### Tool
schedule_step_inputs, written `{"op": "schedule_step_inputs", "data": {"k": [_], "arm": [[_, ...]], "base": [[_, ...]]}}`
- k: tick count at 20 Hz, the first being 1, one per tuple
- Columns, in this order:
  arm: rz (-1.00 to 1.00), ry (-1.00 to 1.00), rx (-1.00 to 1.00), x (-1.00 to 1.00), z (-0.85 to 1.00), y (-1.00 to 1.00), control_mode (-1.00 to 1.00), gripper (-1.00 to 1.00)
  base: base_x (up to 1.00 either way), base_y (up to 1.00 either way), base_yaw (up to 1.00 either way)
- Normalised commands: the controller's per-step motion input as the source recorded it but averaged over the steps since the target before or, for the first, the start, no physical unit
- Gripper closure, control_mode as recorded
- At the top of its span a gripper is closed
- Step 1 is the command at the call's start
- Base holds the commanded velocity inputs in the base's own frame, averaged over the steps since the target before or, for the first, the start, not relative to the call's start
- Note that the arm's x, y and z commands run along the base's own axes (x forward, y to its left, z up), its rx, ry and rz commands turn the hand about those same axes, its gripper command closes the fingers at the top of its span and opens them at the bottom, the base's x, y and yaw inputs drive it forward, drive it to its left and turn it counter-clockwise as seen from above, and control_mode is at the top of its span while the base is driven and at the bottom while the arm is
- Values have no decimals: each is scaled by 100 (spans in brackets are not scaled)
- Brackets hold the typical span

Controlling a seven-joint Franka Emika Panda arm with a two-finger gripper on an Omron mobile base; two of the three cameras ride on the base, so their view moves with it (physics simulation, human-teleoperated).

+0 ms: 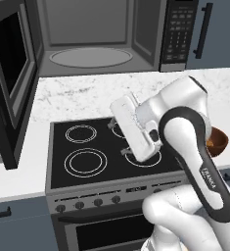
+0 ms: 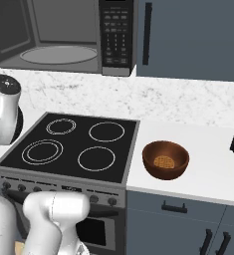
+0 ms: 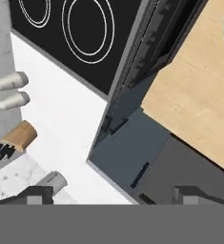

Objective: Open the microwave, place the bowl with waffle inside the microwave, then close the microwave door and turn it on.

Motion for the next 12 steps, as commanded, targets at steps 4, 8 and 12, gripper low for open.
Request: {"op": "schedule_step_inputs", "data": {"k": [4,8,12], "arm": [[-5,-5,-27,2,-49,-100,-100,-100],[0,-10,-17,8,-48,-100,-100,-100],[0,-15,-8,15,-42,-100,-100,-100]], "base": [[0,0,0],[0,0,0],[0,0,0]]}}
